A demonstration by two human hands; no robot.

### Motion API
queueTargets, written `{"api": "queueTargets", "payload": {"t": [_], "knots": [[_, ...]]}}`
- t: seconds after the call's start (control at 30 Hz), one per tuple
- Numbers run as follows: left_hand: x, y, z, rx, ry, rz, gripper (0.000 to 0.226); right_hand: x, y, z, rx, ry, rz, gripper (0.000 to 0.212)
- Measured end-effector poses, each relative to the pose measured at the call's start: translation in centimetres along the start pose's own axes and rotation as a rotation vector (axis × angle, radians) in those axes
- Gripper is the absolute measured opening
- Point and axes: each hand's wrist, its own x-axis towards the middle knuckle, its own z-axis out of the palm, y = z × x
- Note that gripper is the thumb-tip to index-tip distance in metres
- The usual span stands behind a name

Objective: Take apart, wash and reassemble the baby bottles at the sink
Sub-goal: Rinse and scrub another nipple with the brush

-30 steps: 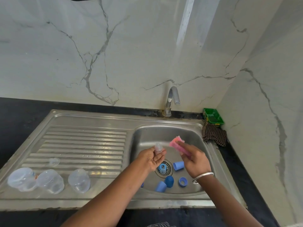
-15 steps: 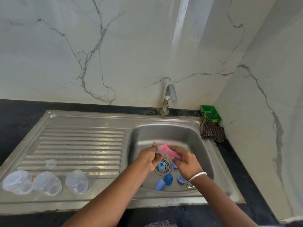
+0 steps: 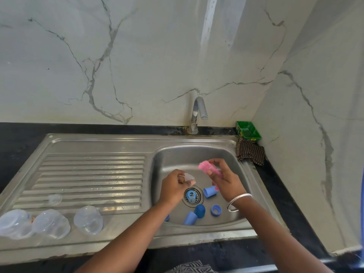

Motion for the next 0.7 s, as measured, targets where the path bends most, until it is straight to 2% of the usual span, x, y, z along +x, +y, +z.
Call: {"api": "queueTargets", "payload": {"t": [0.13, 0.23, 0.37, 0.47, 0.6, 0.7], "knots": [[-0.7, 0.6, 0.1, -0.089, -0.072, 0.165, 0.019, 0.8, 0.4, 0.1, -0.232, -0.04, -0.042, 0.026], [-1.0, 1.2, 0.1, -0.225, -0.151, 0.207, 0.01, 0.9, 0.3, 0.7, -0.21, -0.039, -0.07, 0.028], [-1.4, 2.1, -0.5, -0.534, -0.281, 0.016, 0.012, 0.4, 0.0, 1.4, -0.05, -0.097, -0.226, 0.027], [-1.3, 2.3, -1.1, -0.681, -0.328, -0.12, 0.015, 0.4, 0.6, 0.2, -0.09, -0.156, -0.356, 0.03], [-1.5, 2.0, -1.4, -0.654, -0.385, -0.176, 0.016, 1.1, 1.5, -2.0, -0.302, -0.185, -0.389, 0.032], [-1.4, 1.7, -1.2, -0.581, -0.384, -0.138, 0.016, 1.5, 1.4, -2.2, -0.418, -0.051, -0.382, 0.033]]}}
